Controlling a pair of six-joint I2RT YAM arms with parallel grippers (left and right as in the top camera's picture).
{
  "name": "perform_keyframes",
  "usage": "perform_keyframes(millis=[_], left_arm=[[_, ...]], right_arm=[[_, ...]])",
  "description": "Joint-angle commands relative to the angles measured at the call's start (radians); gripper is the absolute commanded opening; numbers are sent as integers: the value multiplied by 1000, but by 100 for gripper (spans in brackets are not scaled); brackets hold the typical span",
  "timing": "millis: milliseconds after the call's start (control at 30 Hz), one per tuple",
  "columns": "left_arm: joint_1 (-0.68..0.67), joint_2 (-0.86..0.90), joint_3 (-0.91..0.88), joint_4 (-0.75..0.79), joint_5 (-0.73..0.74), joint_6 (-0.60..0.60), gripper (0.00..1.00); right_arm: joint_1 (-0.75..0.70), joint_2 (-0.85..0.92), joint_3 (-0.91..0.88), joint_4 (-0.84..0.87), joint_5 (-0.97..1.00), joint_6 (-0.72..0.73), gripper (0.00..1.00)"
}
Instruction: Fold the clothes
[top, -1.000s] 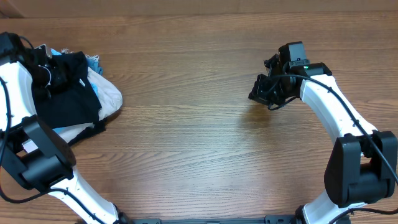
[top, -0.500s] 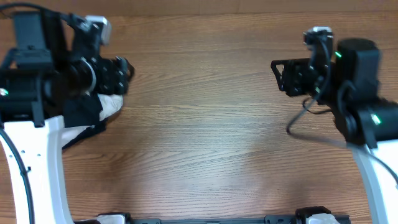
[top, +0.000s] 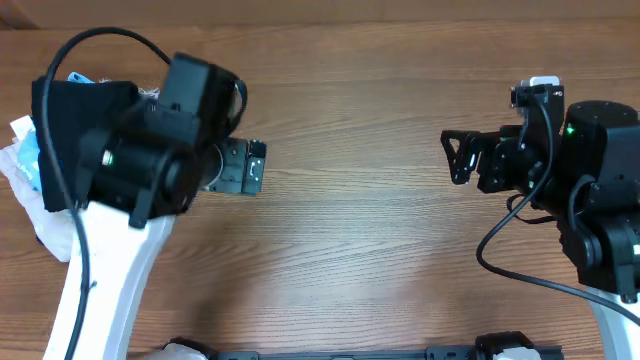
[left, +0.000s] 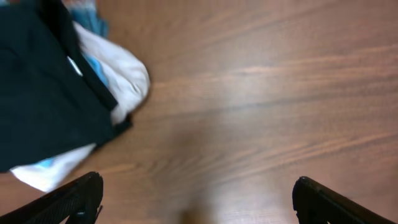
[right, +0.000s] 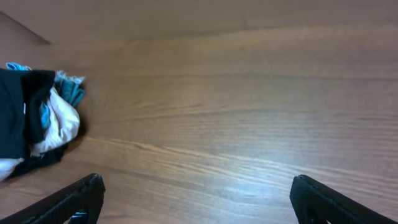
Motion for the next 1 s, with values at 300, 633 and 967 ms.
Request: perform_keyframes(millis=[300, 633, 967], left_arm=[[-42, -130, -10, 12, -122, -65, 100], [-42, -123, -10, 12, -122, -66, 100], [-42, -123, -10, 12, -122, -65, 100]], right_arm=[[-1, 68, 6, -6, 10, -6, 100], [4, -94, 5, -7, 10, -7, 100], [4, -537, -210, 57, 262, -8, 100]])
